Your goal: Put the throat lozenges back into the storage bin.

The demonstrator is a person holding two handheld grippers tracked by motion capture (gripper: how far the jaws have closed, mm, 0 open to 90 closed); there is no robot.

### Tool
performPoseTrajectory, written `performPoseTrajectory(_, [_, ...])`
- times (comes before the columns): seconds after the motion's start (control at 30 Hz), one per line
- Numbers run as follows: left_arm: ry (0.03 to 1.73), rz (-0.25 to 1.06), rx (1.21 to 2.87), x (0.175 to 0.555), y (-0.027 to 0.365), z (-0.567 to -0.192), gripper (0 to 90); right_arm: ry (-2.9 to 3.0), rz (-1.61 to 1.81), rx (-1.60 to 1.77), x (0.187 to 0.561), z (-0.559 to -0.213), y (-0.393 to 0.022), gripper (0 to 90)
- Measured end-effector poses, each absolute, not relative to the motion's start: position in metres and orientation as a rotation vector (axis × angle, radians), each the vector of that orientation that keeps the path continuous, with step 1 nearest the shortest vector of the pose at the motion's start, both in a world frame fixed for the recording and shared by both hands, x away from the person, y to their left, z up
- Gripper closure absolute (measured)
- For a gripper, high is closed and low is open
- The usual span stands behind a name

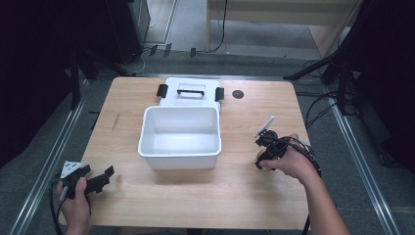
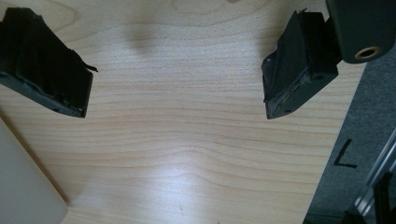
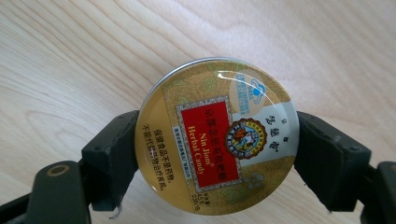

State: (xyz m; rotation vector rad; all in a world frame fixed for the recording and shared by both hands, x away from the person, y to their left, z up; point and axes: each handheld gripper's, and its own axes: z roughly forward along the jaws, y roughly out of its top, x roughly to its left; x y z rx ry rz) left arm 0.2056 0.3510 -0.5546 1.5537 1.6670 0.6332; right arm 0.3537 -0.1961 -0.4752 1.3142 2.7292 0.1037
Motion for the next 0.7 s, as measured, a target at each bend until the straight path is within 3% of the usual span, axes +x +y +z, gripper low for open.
performPoseTrajectory(0.2, [1.652,0.648,1.536,0.204,0.351,-0.554,9.0,2.748,0.125,1.275,0.360,-0.457,-0.186,20.4])
performPoseTrajectory(0.7, [1.498,0.858,1.476,0.198,0.344,-0.551,9.0,2.812,0.156,1.190,0.373,-0.428,-0.155,20.5])
